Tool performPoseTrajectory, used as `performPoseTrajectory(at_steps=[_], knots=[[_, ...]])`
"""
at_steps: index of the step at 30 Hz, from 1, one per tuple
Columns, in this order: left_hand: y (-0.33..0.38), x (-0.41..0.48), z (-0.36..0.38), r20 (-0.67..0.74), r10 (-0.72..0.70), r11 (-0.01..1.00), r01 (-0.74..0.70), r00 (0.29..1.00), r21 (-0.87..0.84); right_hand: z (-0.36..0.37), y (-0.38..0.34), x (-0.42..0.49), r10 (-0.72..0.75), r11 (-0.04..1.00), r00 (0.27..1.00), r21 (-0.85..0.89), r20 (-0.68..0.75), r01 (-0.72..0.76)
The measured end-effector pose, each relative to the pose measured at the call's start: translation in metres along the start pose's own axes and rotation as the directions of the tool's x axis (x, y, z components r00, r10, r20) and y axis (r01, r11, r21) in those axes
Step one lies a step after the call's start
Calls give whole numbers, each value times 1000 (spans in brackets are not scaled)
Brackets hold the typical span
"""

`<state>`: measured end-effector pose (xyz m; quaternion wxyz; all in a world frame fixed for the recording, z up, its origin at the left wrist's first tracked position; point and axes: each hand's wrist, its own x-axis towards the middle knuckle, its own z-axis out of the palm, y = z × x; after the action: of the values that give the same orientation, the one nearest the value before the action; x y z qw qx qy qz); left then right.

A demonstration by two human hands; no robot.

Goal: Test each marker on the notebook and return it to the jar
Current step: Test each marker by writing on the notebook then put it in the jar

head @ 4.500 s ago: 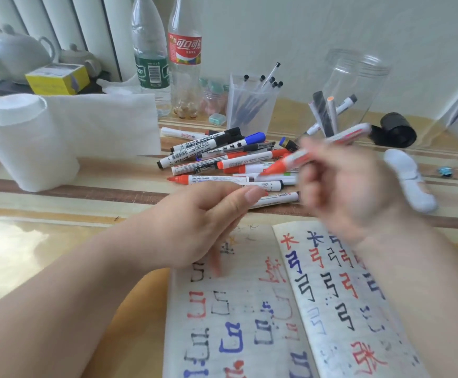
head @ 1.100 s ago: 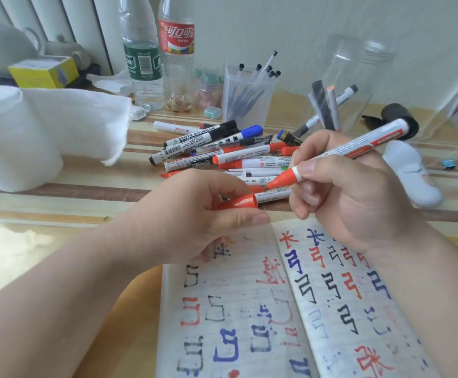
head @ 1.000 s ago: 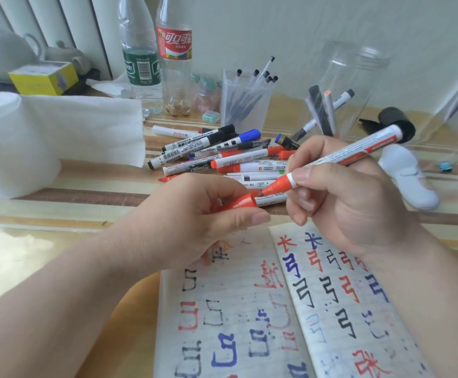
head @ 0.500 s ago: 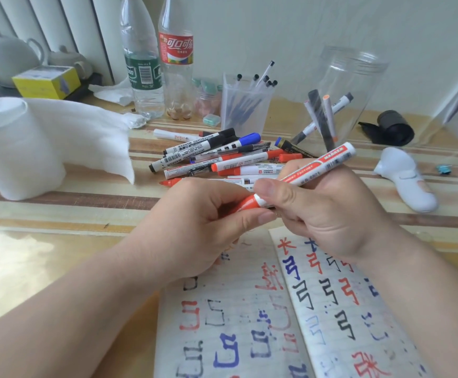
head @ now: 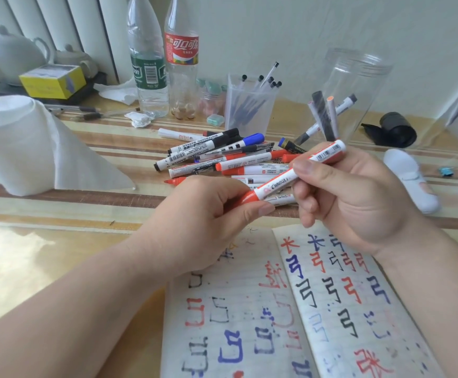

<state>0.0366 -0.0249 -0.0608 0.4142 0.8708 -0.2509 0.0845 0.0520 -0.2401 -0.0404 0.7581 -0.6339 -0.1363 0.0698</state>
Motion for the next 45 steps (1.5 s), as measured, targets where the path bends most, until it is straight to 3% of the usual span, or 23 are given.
performPoseTrajectory(at_steps=[6, 11, 18, 22, 25, 29, 32, 38, 41, 45], knots=[[-2, -3, -5, -26, 79, 993, -77, 997, 89, 13, 3, -1, 66, 997, 997, 28, -32, -65], [-1, -1, -1, -10, 35, 999, -35, 999, 10, 22, 10, 1, 8, 1000, 990, 13, -143, -6], [-4, 2, -1, 77, -43, 999, 45, 996, -25, 22, 28, 2, -57, 981, 996, -188, -73, 43], [-5, 7, -11, -51, -261, 960, 254, 964, -117, 24, 28, 1, -78, 931, 994, -361, -83, 43], [0, 10, -20, -94, -396, 916, 387, 913, -100, 38, 23, -3, -76, 932, 996, -357, -43, 56], [10, -4, -54, -114, -425, 905, 423, 898, -45, 68, 16, -7, -28, 941, 1000, -337, 2, 27], [13, -43, -93, -226, -411, 911, 406, 883, -73, 102, 3, -7, -29, 919, 996, -389, 84, 60], [-3, -173, -160, -523, -445, 889, 429, 727, -162, 216, -6, -2, -79, 795, 946, -553, 314, 250], [-12, -244, -192, -608, -463, 872, 455, 645, -181, 295, 6, -5, -50, 784, 899, -540, 436, 305], [-29, -349, -240, -711, -511, 814, 538, 483, -219, 404, 30, -17, -50, 794, 811, -469, 583, 386]])
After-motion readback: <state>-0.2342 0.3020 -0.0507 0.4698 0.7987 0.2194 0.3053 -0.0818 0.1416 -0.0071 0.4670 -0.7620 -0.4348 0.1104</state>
